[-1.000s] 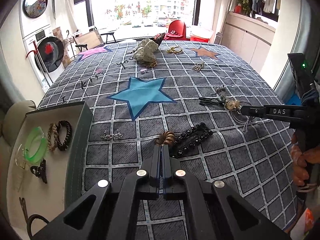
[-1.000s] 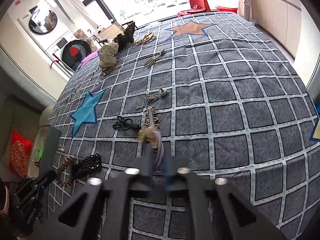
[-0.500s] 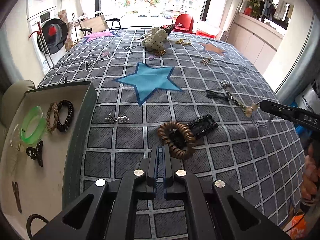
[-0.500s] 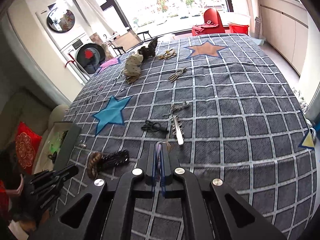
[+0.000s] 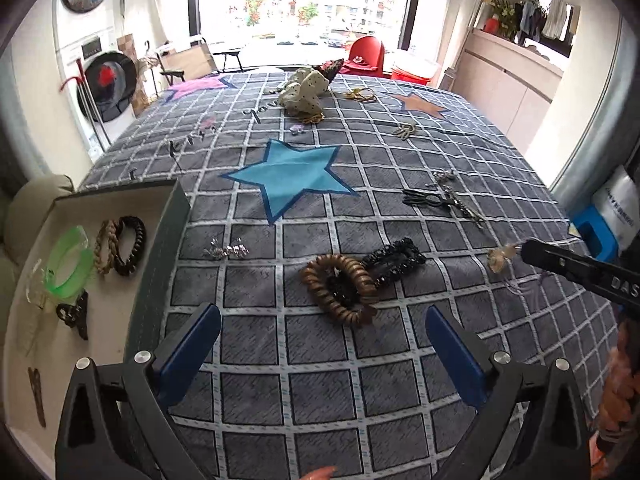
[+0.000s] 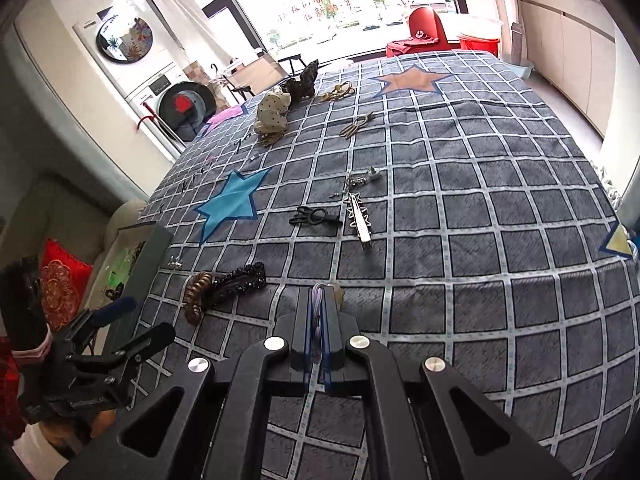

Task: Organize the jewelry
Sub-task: 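Lift and carry the brown coil and lavender hair tie over the beige tray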

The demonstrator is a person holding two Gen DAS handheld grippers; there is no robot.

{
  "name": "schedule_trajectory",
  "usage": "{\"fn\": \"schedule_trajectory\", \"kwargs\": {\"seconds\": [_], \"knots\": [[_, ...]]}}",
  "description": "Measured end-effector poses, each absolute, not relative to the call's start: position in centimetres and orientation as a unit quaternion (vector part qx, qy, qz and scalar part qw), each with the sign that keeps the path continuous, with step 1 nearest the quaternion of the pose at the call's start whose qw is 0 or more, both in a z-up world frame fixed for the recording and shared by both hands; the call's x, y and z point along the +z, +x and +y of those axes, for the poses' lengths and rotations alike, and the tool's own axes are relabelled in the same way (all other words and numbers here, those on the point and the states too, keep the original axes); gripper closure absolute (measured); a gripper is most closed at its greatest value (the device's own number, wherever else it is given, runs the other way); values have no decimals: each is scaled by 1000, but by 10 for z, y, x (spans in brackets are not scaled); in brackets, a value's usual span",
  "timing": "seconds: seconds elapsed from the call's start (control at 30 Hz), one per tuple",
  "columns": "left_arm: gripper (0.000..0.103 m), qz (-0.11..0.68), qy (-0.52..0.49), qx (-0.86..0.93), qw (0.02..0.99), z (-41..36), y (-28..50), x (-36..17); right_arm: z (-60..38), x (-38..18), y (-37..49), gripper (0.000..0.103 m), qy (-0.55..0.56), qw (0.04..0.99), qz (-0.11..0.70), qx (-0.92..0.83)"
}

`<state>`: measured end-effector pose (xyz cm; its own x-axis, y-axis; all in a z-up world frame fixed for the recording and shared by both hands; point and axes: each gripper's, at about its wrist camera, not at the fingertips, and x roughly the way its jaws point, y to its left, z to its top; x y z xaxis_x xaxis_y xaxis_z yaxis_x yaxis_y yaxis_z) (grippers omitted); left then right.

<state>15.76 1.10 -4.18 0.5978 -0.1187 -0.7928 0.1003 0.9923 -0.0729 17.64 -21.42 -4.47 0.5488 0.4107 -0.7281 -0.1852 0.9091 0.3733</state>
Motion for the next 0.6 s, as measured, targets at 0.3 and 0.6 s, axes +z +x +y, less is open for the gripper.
{"fn": "schedule_trajectory", "kwargs": {"seconds": [0.3,0.6], "knots": [[16,454,20,-71,888,-13,174,-55,-214,-46,169,99,131,868,445,174],[90,486,2,-83,870,-5,176,-71,-211,-47,162,99,133,866,448,178]]}}
